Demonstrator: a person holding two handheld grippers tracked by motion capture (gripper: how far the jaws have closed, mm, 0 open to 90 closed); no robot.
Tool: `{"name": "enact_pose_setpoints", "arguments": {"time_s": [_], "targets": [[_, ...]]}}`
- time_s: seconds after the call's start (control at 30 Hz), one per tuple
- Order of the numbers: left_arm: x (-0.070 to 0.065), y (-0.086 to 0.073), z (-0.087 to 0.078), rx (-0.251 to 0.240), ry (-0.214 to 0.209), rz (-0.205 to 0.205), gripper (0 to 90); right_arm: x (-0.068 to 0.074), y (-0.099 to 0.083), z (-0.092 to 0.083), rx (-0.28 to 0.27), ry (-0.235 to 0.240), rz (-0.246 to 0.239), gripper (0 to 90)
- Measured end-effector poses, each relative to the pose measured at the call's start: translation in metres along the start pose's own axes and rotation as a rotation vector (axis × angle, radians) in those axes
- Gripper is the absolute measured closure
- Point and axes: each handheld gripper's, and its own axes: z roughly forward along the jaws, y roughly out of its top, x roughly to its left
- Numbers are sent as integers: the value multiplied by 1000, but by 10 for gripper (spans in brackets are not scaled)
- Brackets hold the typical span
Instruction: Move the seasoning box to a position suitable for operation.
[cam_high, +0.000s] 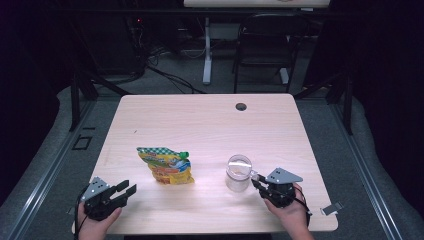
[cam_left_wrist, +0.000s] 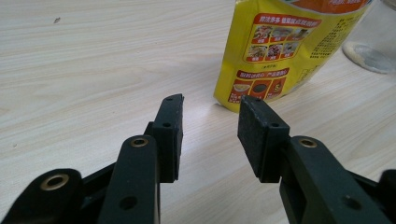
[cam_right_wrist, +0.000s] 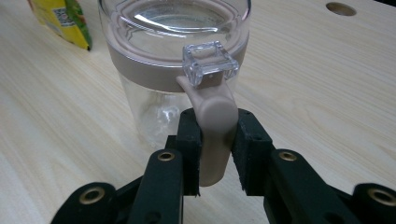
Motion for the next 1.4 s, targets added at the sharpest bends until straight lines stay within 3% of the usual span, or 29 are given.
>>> {"name": "enact_pose_setpoints", "arguments": {"time_s": [0.2,0.37,0.53,0.57,0.77,1.07,1.13,1.2,1.27,1.4], "targets": [[1,-1,-1,-3,11,-12,606,1,-2,0,-11,-3,16,734],[3,0,-2,-6,25,-14,592,2,-2,2,-5,-69,15,700],[3,0,-3,-13,21,-22,592,-1,-2,2,-4,-88,30,695],[3,0,-3,-12,24,-23,590,-5,-2,4,-5,-119,50,694],[2,0,-4,-13,25,-20,590,-13,-2,7,-12,-135,115,683],[1,3,-1,-6,14,-12,585,-11,-3,-14,-24,-112,183,617],[1,5,2,-5,10,-5,585,-8,6,-28,-14,-139,202,647],[2,6,4,-6,4,-12,585,-8,10,-30,-12,-151,200,656],[3,9,7,-9,3,-16,581,-7,26,-34,-3,-185,207,661],[7,12,11,2,13,-32,577,-10,36,-31,0,-199,228,679]]}}
